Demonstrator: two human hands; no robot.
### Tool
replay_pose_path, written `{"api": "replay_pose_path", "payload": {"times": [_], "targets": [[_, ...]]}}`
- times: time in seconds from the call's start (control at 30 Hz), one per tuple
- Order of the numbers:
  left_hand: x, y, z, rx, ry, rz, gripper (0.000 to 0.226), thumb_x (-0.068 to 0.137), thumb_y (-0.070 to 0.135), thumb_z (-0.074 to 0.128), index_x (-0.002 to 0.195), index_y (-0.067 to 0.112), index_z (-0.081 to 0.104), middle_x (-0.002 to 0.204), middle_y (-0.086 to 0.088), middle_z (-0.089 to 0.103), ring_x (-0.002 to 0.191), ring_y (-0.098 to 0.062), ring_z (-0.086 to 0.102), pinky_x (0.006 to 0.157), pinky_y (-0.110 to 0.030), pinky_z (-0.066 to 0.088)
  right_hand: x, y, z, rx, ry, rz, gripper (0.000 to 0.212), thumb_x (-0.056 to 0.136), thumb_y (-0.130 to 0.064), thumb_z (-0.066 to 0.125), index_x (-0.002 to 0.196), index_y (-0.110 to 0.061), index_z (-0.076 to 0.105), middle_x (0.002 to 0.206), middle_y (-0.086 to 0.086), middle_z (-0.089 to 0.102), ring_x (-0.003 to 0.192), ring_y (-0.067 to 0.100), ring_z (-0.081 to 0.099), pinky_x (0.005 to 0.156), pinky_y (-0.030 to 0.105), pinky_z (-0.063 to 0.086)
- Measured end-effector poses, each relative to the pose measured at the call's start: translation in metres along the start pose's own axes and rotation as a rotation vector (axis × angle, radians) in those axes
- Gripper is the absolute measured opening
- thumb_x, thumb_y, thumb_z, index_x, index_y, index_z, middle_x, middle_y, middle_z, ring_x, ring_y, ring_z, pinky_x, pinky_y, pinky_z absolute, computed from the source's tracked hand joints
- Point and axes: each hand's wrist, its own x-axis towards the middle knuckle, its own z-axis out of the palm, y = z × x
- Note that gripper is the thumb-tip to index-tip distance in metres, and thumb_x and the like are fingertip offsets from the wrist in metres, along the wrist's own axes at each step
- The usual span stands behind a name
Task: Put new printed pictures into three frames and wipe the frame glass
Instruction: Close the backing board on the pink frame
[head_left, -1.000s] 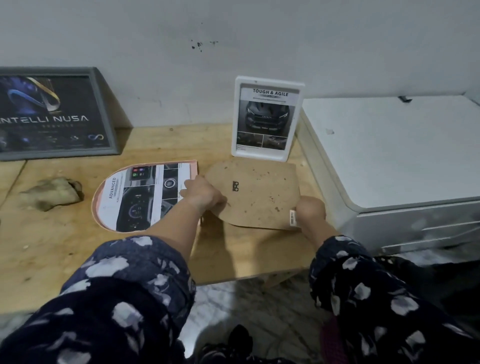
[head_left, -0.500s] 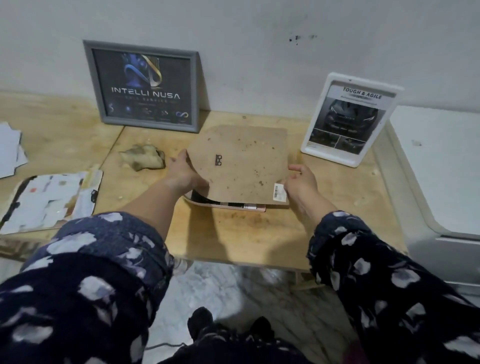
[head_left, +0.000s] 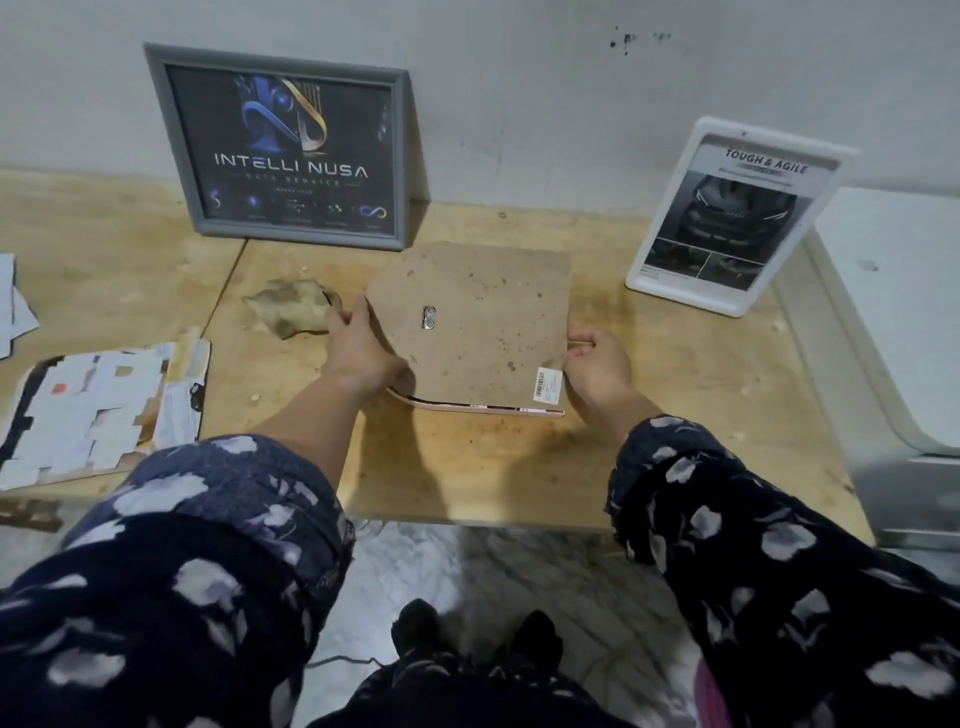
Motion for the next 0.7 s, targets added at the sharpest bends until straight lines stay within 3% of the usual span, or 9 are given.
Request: {"api": "replay_pose_path", "payload": {"times": [0.13, 0.3, 0.6, 0.7], "targets": [[0.004, -0.006, 0.001, 0.036, -0.011, -0.003, 0.100, 0.073, 0.018, 0.080, 0.151, 0.017, 0.017, 0.144, -0.013, 0.020, 0.133, -0.035, 0.033, 0.112, -0.044, 0.031, 0.002, 0.001, 0.004, -0.041, 0.004, 0.009, 0.030, 0.091, -0.005, 0.051, 0.120, -0.014, 0.055, 0.102, 0.005, 0.065, 0.073, 0.009, 0.059, 0.053, 0.020, 0.042], [0.004, -0.006, -0.002, 0.032, -0.019, 0.003, 0.098, 0.073, 0.016, 0.080, 0.150, 0.016, 0.019, 0.143, -0.013, 0.022, 0.132, -0.035, 0.034, 0.112, -0.044, 0.031, -0.002, -0.002, 0.003, -0.025, -0.019, 0.008, 0.036, 0.089, -0.005, 0.055, 0.124, -0.012, 0.052, 0.096, 0.005, 0.064, 0.077, 0.016, 0.062, 0.056, 0.023, 0.045], [-0.003, -0.006, -0.002, 0.018, 0.011, 0.017, 0.086, 0.075, 0.013, 0.077, 0.143, 0.016, 0.026, 0.135, -0.014, 0.027, 0.127, -0.037, 0.038, 0.108, -0.046, 0.035, -0.002, 0.004, 0.005, 0.026, -0.034, 0.036, 0.038, 0.086, -0.005, 0.060, 0.124, -0.011, 0.054, 0.106, 0.010, 0.065, 0.091, 0.026, 0.067, 0.083, 0.040, 0.056], [-0.007, -0.004, 0.001, -0.018, 0.031, 0.039, 0.083, 0.076, 0.011, 0.075, 0.143, 0.015, 0.027, 0.136, -0.015, 0.027, 0.128, -0.037, 0.036, 0.108, -0.043, 0.034, -0.001, 0.004, 0.005, 0.040, -0.053, 0.042, 0.040, 0.085, -0.006, 0.062, 0.124, -0.010, 0.054, 0.107, 0.011, 0.066, 0.093, 0.027, 0.068, 0.085, 0.043, 0.056]]}}
